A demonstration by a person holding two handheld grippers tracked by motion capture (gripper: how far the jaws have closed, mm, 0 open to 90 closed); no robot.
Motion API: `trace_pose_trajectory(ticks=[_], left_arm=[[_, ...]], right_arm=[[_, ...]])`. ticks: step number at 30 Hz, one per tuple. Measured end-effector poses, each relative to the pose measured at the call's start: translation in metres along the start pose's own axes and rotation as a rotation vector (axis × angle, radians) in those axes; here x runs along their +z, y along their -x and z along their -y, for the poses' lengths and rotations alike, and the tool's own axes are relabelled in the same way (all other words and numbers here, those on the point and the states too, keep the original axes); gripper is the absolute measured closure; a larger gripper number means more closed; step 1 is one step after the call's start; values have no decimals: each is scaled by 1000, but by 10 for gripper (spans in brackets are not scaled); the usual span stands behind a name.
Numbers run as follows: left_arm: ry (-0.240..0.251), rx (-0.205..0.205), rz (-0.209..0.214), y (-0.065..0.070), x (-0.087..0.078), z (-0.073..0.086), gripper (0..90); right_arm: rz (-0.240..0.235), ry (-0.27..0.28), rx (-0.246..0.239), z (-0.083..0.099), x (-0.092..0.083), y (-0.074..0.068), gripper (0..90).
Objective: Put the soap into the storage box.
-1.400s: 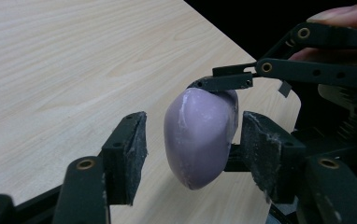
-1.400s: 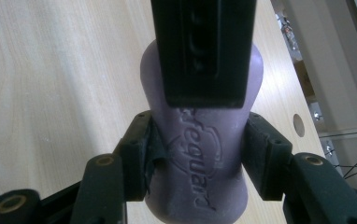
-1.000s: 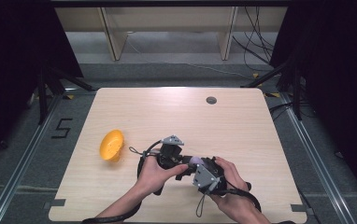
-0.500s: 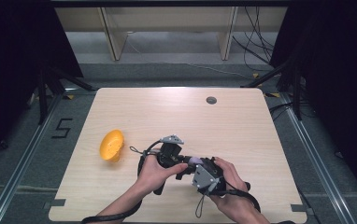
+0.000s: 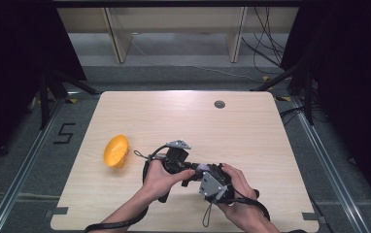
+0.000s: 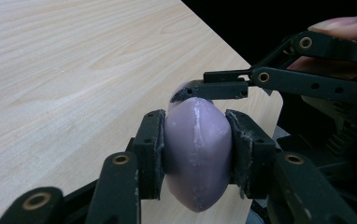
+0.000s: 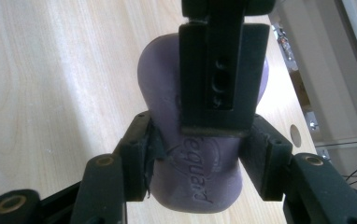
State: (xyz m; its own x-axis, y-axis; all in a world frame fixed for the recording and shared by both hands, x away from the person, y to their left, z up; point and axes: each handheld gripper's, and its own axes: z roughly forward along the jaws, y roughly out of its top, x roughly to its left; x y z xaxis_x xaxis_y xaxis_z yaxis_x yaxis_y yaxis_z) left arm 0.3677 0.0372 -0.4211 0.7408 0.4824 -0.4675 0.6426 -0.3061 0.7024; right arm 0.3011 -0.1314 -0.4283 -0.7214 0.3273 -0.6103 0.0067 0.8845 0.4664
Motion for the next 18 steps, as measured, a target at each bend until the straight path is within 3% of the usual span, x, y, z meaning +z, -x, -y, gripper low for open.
trace_pose_trajectory(ticks=[3,6,8,11,18], left_arm=[[-3,6,-5,1,-1,0,587],[0,12,-11,1,-2,0,589],[4,15,-10,1,-3,0,590],[20,24,-22,4,-4,-1,590],[26,55,-51,5,-4,-1,590]], right_arm=[[-3,3,7,0,1,-1,500],[24,2,-32,0,1,2,498],[4,-3,-19,-1,1,2,497],[39,15,-28,-1,1,3,490],[60,7,13,1,-1,6,327]])
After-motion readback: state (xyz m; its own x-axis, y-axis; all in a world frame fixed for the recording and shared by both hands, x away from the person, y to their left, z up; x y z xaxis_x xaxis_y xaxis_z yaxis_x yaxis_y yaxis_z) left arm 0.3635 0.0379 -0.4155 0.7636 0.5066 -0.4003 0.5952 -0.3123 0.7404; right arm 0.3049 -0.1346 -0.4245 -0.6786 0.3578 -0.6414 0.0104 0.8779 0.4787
